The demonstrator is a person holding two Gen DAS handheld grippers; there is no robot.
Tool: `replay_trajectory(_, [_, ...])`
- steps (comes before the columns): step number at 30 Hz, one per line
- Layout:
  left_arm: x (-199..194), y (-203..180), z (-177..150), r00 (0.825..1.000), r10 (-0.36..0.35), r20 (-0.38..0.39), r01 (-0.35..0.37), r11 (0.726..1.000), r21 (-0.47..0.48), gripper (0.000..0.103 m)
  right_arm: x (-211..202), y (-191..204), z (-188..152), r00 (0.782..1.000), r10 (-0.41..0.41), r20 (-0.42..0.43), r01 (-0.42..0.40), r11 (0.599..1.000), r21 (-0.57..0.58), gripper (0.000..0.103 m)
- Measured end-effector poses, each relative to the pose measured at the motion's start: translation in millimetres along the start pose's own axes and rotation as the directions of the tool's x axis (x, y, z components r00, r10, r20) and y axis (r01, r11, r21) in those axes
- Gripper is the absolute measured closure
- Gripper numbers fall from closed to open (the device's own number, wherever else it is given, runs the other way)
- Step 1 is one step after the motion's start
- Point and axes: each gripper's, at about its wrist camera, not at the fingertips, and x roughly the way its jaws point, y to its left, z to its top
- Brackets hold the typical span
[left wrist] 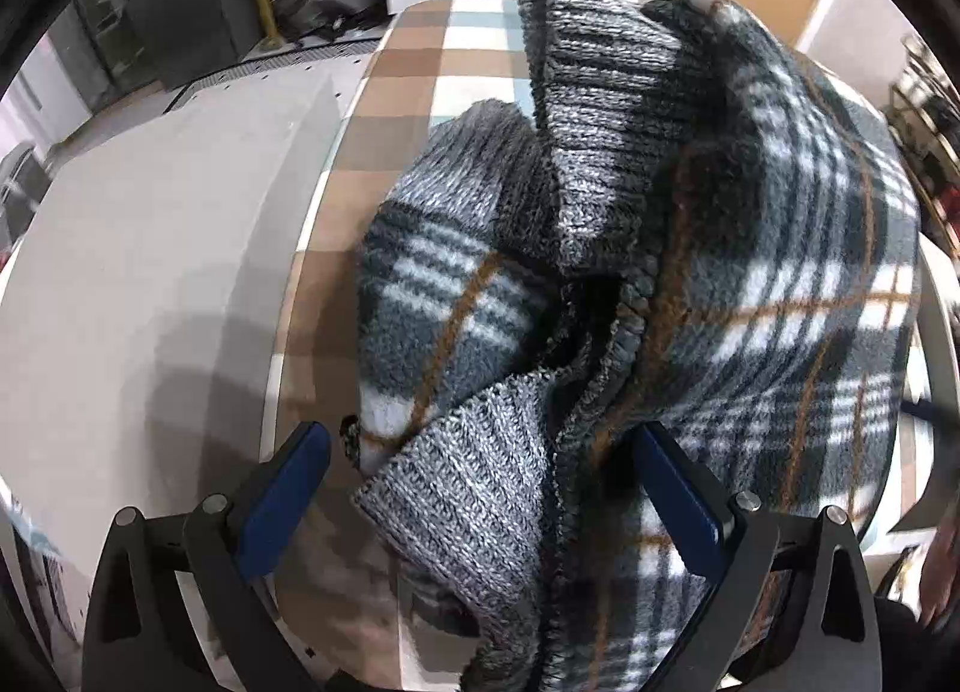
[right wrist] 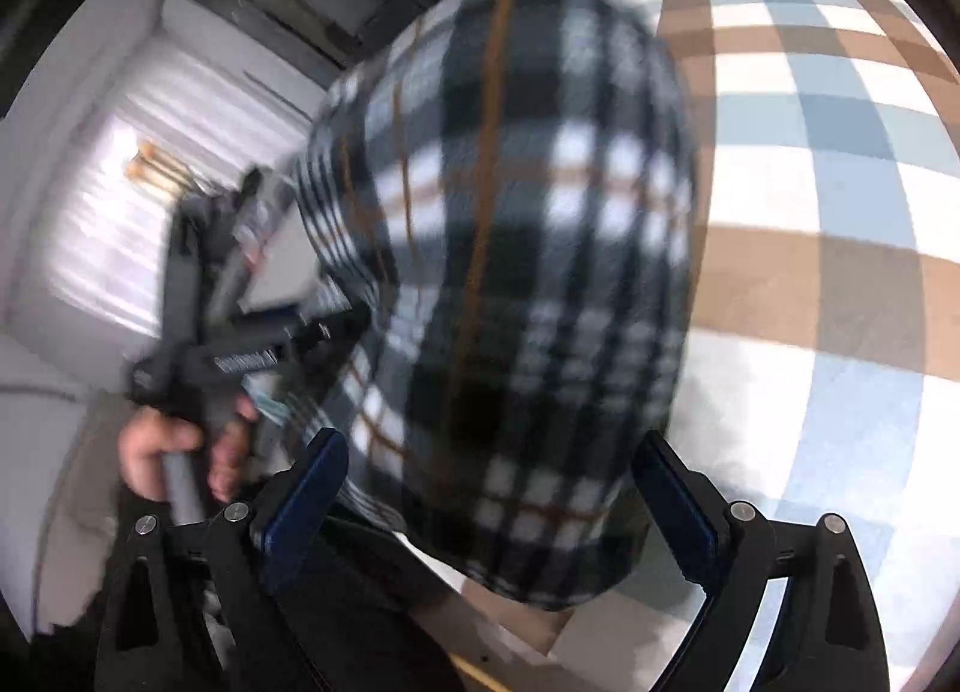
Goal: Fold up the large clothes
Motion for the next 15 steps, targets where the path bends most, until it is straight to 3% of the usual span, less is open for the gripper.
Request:
replay_trajectory(3, [6.1,-0.4,6.7,1.0,-0.026,0.006,0.026,0.999,0.028,0.005,-14.0,-16.5,12.8,0.991,-0.016,0.136,0.015,1.0,0.008,0.005])
replay_trajectory(6, [13.4,3.3,16.2,0.994,-0.104,-0.015,0.105,0.994,0.032,0.022,11.5,-34.1,23.9,0.997,-0.003,0.083,-0.002,0.999,0.05,0.006])
replay_trajectory(8, [15.8,0.9,23.6,0.994,-0.105,-0.005,0.105,0.993,0.062,0.029,25.8,-44.9,27.7,0.998,0.022,0.053,-0.026,0.998,0.065,0.007])
replay_trajectory(10, [11.5,-12.2,22.4,0.997,-0.072,0.028,0.067,0.987,0.143,0.045,35.5,-52.0,31.9,0.994,0.104,0.037,-0.108,0.988,0.108,0.023])
replay_trajectory(12, [9.5,-25.9,26.1,0.997,-0.058,0.045,0.048,0.98,0.193,0.05,36.7,-55.8,37.1,0.992,0.122,0.039,-0.127,0.98,0.153,0.034])
replay_trajectory(15, [13.3,-39.8,36.6,0.997,-0.071,0.043,0.061,0.977,0.207,0.05,30.6,-62.2,40.9,0.992,0.113,0.055,-0.121,0.977,0.175,0.042])
